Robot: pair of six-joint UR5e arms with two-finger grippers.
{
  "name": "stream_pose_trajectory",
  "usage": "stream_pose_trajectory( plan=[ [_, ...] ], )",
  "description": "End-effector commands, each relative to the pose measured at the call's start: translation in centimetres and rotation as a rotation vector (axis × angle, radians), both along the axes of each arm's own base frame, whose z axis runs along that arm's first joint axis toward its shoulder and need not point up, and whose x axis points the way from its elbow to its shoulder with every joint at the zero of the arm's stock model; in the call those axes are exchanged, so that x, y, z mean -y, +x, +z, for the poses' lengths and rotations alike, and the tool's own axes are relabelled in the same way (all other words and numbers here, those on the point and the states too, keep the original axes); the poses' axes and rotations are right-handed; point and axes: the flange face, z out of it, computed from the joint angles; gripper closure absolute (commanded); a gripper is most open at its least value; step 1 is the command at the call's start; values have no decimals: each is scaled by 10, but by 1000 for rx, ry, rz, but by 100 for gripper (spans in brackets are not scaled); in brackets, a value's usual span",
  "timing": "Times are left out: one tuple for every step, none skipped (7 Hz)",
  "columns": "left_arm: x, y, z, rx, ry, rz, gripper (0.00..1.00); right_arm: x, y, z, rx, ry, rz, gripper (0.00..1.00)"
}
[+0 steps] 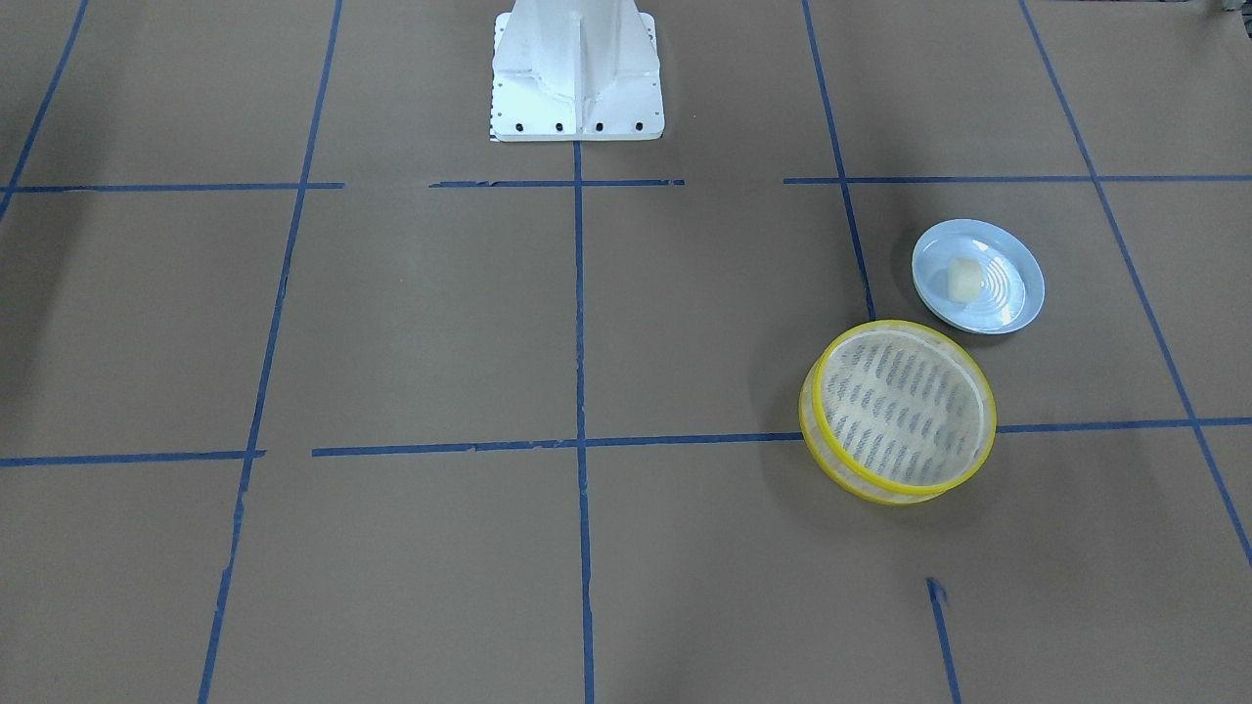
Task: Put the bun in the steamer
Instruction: 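Move the left gripper down over the white bun on the blue plate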
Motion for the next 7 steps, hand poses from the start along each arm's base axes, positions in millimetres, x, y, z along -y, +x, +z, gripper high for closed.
stream_pose_trajectory(
  plan=[
    [9, -1, -25, 17, 50, -1, 0, 0, 0, 0, 0, 0, 0, 0],
    [15, 0, -26, 20, 40, -4, 0, 0, 0, 0, 0, 0, 0, 0],
    [13, 0, -20, 28, 30, -3, 0, 0, 0, 0, 0, 0, 0, 0],
    [13, 0, -4, 33, 8, 4, 0, 0, 0, 0, 0, 0, 0, 0],
    [2, -1, 16, 58, 34, 4, 0, 0, 0, 0, 0, 0, 0, 0],
    [1, 1, 9, 62, 166, 0, 0, 0, 0, 0, 0, 0, 0, 0],
    [-6, 9, -5, 31, 178, -53, 0, 0, 0, 0, 0, 0, 0, 0]
  ],
)
